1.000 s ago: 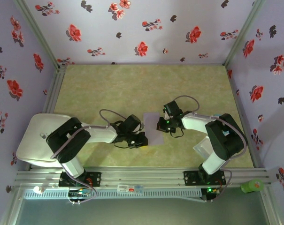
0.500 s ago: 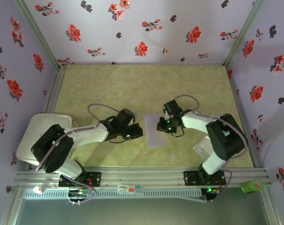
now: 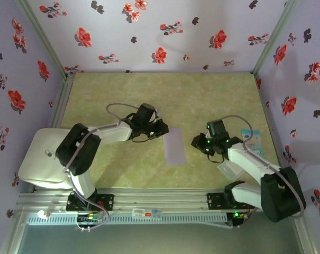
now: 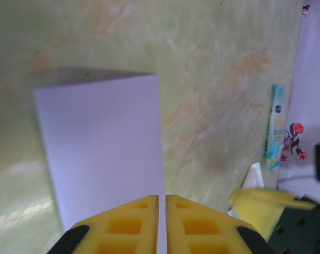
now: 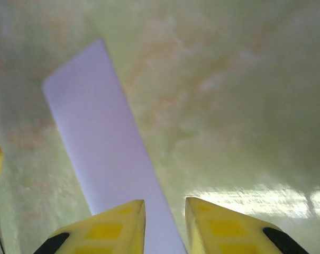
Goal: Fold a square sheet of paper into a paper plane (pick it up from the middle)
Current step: First fold the square sheet of paper in half at the center of the table, then move the paper to the center of the table.
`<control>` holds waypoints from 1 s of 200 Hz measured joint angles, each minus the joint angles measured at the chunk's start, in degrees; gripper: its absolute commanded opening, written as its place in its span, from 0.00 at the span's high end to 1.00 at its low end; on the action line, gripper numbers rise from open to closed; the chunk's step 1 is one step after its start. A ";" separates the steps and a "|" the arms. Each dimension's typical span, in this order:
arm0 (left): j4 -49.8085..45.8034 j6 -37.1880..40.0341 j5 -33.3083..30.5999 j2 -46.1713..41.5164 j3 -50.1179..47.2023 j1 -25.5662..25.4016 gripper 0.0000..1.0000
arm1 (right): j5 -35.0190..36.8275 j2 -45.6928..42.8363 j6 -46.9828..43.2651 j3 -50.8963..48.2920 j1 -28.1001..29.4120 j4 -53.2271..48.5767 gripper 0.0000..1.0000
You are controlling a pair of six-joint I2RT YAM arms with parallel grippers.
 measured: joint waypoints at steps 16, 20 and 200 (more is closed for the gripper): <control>0.87 -0.07 1.38 3.74 2.12 0.44 0.88 | -0.46 -2.34 2.23 -2.25 0.00 0.37 0.71; 1.03 -0.15 1.70 4.63 2.54 0.55 0.88 | -0.55 -2.75 2.62 -2.51 0.00 0.59 0.71; 10.67 -0.22 5.84 11.89 -0.57 3.34 0.87 | -13.53 6.27 4.31 -2.91 0.85 3.80 0.53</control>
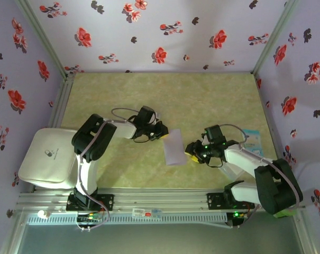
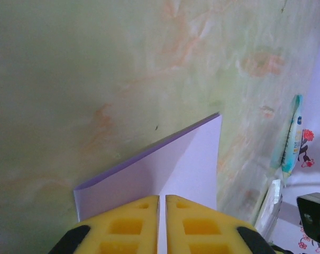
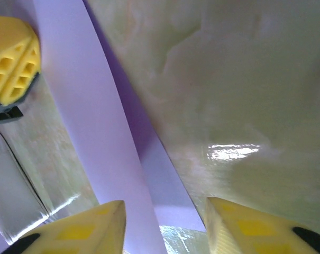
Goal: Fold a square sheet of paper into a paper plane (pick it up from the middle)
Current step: Move the paper to the center of the table.
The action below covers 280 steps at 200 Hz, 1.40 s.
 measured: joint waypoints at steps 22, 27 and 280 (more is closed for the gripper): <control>0.24 0.02 0.17 0.00 -0.09 0.00 0.87 | -1.29 1.62 -0.04 0.00 0.46 0.33 0.53; 0.33 0.02 0.20 0.00 -0.11 0.00 0.87 | -1.70 2.05 -0.02 0.00 0.63 0.57 0.53; -12.35 8.44 -0.76 4.26 12.02 0.37 0.83 | -7.89 12.81 4.55 3.19 -0.70 16.96 0.58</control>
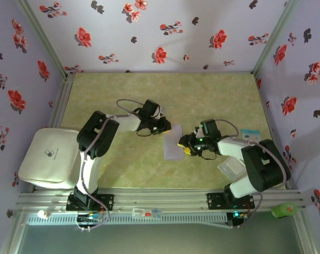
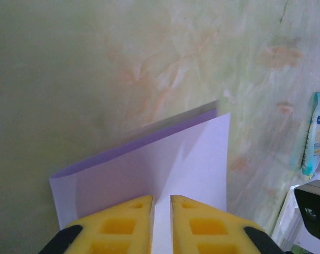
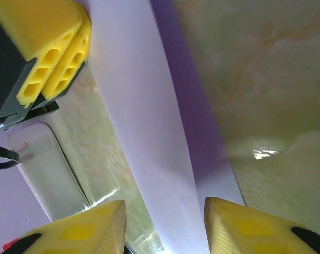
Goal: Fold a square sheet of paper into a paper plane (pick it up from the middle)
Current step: Move the paper to the center of the table.
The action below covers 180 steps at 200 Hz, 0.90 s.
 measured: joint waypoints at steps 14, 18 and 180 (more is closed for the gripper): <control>0.00 0.20 -0.02 0.00 0.00 0.00 0.83 | -0.04 0.17 0.68 -0.33 -0.07 0.50 0.58; 0.00 0.22 -0.02 0.00 0.00 0.00 0.83 | -0.02 0.33 0.90 -0.37 -0.07 0.94 0.58; -1.20 2.19 -1.97 -9.77 -2.16 0.00 0.57 | -3.13 5.16 2.08 -0.17 -1.44 10.10 0.61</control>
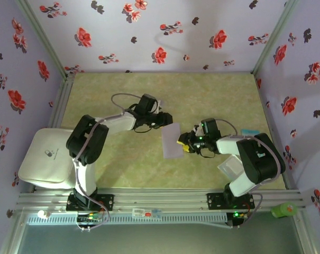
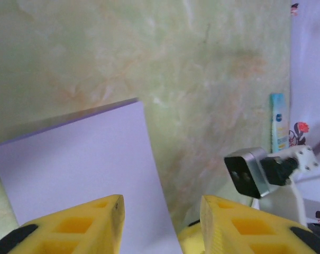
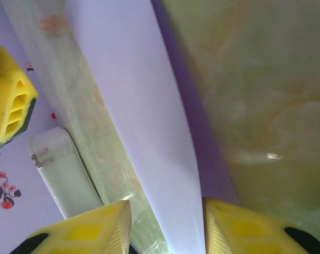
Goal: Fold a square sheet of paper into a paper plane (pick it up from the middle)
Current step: Move the paper to the center of the table.
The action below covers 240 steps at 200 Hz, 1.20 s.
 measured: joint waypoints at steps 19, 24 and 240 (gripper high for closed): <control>0.74 0.42 -0.68 -3.10 -2.99 -0.04 0.55 | -0.39 0.00 -0.24 0.09 0.00 0.74 0.62; 1.03 0.90 -0.72 -3.76 -3.89 -0.20 0.54 | -0.42 0.02 -0.44 0.20 0.00 0.72 0.62; 4.92 -1.53 -2.95 -2.45 -10.97 -2.25 0.81 | -1.64 1.27 -6.49 3.80 0.00 -4.31 0.68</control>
